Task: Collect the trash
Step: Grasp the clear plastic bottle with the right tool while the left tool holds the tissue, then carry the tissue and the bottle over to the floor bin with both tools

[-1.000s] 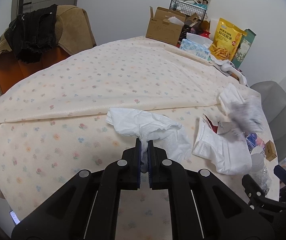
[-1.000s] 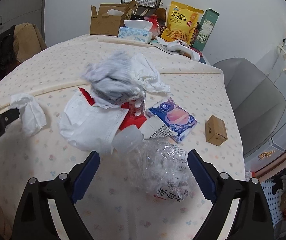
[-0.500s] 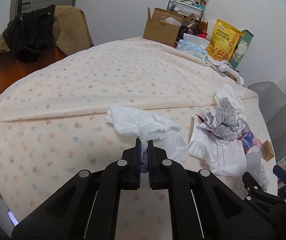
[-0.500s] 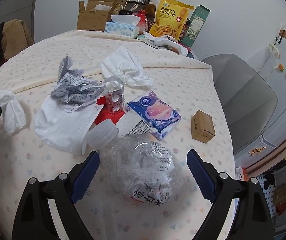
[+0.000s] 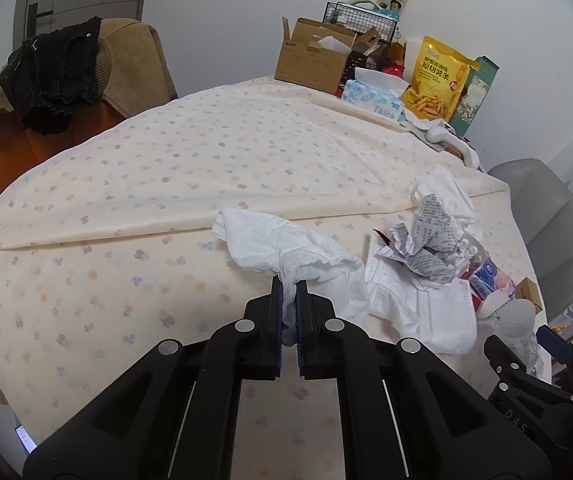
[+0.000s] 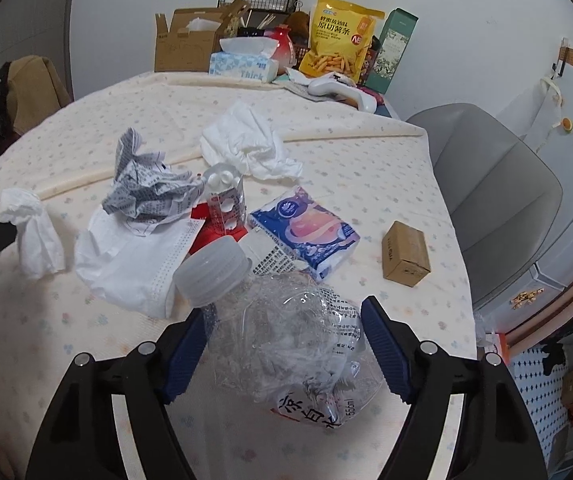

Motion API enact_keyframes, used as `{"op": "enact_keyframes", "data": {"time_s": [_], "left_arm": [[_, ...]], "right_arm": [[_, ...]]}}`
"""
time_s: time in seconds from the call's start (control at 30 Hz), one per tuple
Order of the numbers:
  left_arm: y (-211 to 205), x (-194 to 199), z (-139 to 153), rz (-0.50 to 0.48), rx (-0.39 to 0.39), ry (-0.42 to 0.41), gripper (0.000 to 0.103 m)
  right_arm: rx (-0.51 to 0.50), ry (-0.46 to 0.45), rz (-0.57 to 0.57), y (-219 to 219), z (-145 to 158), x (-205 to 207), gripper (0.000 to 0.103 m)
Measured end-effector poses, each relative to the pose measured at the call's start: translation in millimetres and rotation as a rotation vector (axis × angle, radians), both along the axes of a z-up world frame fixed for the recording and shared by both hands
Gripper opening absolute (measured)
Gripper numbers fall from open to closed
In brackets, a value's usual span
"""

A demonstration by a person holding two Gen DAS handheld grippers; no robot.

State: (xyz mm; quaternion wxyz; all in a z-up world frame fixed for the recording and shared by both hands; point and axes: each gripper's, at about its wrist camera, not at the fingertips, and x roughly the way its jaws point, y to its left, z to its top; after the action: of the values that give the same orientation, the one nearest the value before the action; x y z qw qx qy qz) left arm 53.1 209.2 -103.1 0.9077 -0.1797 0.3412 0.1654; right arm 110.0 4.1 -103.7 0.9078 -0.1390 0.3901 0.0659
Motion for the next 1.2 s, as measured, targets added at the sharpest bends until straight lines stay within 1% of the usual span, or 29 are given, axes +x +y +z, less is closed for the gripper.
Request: {"op": "enact_keyframes", "data": {"time_s": [0.17,0.33,0.6,0.73,1.2], "left_arm": [[-15.5,-0.6,9.0,-0.023,0.017,-0.016,0.006],[-33.6,-1.6,20.5,-0.048,0.040,-0.036,0.006],[-71.0,-1.7,42.0,-0.113,0.076,-0.072,0.006],[-97.3,1.0,51.3,-0.154,0.097,-0.084,0.006],[-207.7,16.0,66.7,-0.324,0.173,-0.097,0.006]], "right_arm": [[0.033,-0.032,-0.018,-14.6,17.2,-9.3,0.074],[0.045,-0.064,-0.039,-29.2,31.0,-16.7,0.074],[0.086,-0.112,-0.095,-68.8,54.3,-31.7,0.075],[0.107,-0.139,-0.133,-96.1,64.1,-40.3,0.075],[0.161,-0.184,-0.290,-198.4,78.2,-63.2,0.075]]}}
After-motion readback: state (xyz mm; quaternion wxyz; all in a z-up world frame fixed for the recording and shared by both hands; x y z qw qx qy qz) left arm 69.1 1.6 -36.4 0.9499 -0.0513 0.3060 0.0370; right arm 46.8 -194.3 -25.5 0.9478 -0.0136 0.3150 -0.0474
